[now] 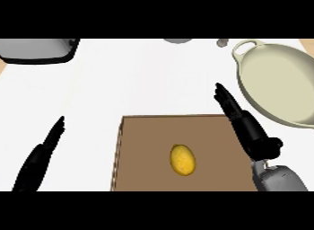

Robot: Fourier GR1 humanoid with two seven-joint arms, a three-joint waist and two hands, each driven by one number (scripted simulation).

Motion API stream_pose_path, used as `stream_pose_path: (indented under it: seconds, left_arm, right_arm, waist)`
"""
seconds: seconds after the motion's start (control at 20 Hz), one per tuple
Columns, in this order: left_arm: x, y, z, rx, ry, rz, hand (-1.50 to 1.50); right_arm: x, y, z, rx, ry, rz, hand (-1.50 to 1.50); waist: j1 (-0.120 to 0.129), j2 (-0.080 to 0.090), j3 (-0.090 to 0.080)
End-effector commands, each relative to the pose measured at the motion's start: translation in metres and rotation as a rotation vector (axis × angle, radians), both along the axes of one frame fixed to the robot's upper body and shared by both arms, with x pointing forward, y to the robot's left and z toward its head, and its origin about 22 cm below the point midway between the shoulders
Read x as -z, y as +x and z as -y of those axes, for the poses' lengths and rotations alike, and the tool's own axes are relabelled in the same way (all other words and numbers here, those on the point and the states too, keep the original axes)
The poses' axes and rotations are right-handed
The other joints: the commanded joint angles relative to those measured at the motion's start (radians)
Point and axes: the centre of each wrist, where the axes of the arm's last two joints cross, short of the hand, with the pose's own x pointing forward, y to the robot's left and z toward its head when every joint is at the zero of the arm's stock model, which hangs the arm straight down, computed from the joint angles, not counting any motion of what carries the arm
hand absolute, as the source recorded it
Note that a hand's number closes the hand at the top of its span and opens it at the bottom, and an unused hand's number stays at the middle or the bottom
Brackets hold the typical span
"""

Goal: Pick the lemon from the tray and place it in the pot

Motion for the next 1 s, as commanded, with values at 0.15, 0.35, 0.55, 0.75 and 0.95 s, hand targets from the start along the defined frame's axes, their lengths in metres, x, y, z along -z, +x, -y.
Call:
stream_pose_path:
  seconds: [0.15, 0.35, 0.55, 0.75, 0.95]
  left_arm:
    - [-0.06, 0.042, 0.023, -0.08, -0.164, 0.19, 0.0]
    - [-0.075, 0.064, 0.034, -0.115, -0.293, 0.224, 0.0]
    - [-0.124, 0.098, 0.031, -0.165, -0.304, 0.213, 0.0]
    - [-0.108, 0.076, 0.047, -0.18, -0.298, 0.209, 0.0]
    - [-0.104, 0.067, 0.035, -0.172, -0.294, 0.198, 0.0]
  right_arm:
    - [-0.047, 0.058, 0.005, -0.088, 0.026, 0.16, 1.5]
    - [-0.057, 0.061, 0.046, -0.097, -0.522, 0.35, 1.5]
    - [-0.006, 0.07, 0.041, -0.092, -0.129, 0.381, -1.5]
    - [-0.023, 0.065, 0.055, -0.208, -0.103, 0.465, -1.5]
    - [-0.056, 0.066, 0.045, -0.304, -0.211, 0.438, -1.5]
  waist:
    - [0.043, 0.028, -0.002]
    - [0.034, 0.033, -0.006]
    - [0.017, 0.032, -0.002]
    - [0.014, 0.026, -0.004]
    - [0.012, 0.023, -0.004]
